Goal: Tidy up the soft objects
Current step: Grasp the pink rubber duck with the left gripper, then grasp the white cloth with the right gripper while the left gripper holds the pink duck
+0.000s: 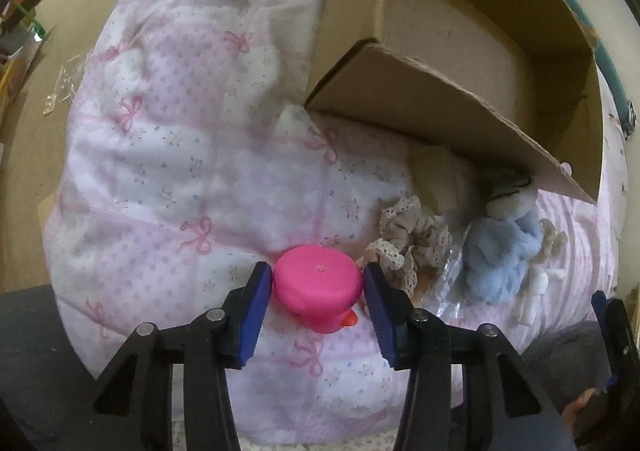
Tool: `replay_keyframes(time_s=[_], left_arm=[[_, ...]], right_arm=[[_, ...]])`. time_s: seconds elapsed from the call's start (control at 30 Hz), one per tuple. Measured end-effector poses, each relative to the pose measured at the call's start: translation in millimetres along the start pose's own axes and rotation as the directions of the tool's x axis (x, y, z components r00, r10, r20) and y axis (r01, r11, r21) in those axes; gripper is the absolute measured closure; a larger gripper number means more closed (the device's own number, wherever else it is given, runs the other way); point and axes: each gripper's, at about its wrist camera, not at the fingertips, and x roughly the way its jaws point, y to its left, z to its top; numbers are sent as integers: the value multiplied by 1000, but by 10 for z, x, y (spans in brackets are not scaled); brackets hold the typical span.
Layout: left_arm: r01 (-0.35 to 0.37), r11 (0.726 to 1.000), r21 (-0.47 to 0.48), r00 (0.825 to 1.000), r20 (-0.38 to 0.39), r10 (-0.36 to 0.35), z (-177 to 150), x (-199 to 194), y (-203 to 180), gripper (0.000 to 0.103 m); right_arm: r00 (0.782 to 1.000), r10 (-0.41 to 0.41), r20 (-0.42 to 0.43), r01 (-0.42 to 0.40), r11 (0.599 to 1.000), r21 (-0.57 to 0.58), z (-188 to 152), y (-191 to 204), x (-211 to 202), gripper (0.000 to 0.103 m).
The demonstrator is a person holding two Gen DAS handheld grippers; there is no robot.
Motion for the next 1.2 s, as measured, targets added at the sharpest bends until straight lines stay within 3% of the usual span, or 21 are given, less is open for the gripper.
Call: replay_keyframes(time_s=[0.27,0.47,0.57,0.63,0.73,0.9,1.03,1.13,1.2], left_arm=[[0,1000,-3,999,-51,0,-46,181,51,59],[-18,1000,-13,998,63,19,-79,-124,157,60],[-103,995,1,987,126,102,-196,-301,212,60],[-134,991,-5,984,120,134,-274,-319,260,60],[-105,994,-30,990,96,107,-302,-312,322,60],[-98,995,-19,987,122,100,-172,-316,321,60],[-87,996,-15,989,119,89,-166,-326,305,60],[-110,994,1,987,115,109,-198,-357,229,60],[-111,994,2,988,108,110,-215,-331,233,60]], right_arm=[[1000,-11,6,11,1000,6,-1,-11,12,0],[1000,-6,3,5,1000,29,13,-75,-10,0],[1000,17,3,-18,998,62,50,-172,-58,0],[999,26,-23,-24,995,95,77,-270,-43,0],[995,36,-97,-21,988,153,78,-423,54,0],[967,34,-251,10,985,172,34,-428,405,19],[960,-27,-280,59,992,107,3,-304,603,23],[945,-51,-322,95,988,123,-49,-331,744,37],[937,-46,-347,102,984,145,-78,-359,798,37]])
